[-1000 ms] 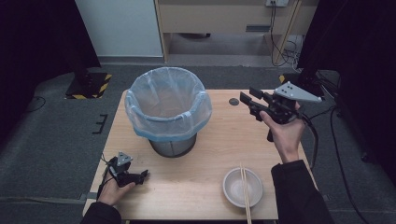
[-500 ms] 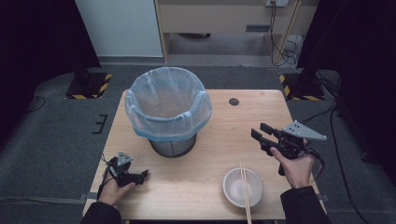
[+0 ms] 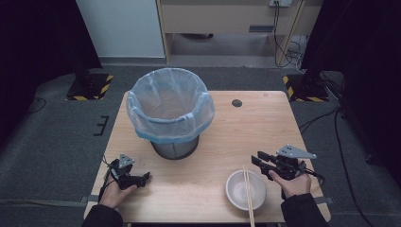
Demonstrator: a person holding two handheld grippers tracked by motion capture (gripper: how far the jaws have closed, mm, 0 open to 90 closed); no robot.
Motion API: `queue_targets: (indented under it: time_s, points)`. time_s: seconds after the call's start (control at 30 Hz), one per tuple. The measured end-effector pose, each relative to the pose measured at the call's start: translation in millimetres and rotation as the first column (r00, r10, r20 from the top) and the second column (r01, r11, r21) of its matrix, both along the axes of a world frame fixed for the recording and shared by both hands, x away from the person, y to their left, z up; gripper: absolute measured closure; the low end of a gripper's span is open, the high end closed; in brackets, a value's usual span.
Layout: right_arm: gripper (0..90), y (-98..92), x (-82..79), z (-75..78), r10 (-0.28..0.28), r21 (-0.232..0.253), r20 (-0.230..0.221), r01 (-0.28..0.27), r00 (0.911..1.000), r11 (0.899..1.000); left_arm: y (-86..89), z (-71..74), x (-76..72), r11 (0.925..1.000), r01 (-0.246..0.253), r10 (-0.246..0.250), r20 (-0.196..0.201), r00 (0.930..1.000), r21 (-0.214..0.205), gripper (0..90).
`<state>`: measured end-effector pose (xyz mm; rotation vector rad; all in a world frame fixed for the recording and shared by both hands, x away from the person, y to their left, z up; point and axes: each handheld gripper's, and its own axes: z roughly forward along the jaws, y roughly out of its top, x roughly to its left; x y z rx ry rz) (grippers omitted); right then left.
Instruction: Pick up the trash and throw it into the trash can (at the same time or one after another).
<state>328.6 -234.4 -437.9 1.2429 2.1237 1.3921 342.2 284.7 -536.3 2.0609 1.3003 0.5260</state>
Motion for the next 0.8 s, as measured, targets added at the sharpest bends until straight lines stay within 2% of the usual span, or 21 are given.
queue_targets:
  time_s: [0.1,0.13,0.33,0.47,0.6,0.8]
  points:
    - [63.1,0.9,-3.4,-4.6,0.002,-0.001,-0.022,-0.003,0.9997,1.0,0.0,0.0,-0.1,1.0,0.0,0.0,0.0,1.0,0.0,0.0]
    - [63.9,1.2,-7.8,-10.0,0.002,-0.004,-0.048,-0.002,0.9988,1.0,-0.1,0.0,0.0,1.0,0.0,0.0,0.0,1.0,0.0,0.0]
    - [66.8,5.0,-19.1,-23.7,0.01,-0.022,-0.119,-0.012,0.9928,1.0,0.0,0.0,-0.1,1.0,0.0,0.0,0.0,1.0,0.0,0.0]
    - [68.4,8.1,-18.3,-30.5,0.006,-0.05,-0.16,-0.014,0.9871,0.999,0.0,0.0,0.0,1.0,0.001,-0.001,0.0,1.0,0.0,0.0]
    - [69.8,9.9,-17.3,-37.9,0.003,-0.063,-0.21,-0.017,0.9778,0.998,-0.1,0.0,0.0,1.0,0.0,0.0,0.0,1.0,0.0,0.0]
    - [72.3,10.4,-15.6,-41.5,-0.003,-0.077,-0.234,-0.015,0.9722,0.997,0.0,0.0,0.0,1.0,0.001,-0.001,0.0,1.0,0.0,0.0]
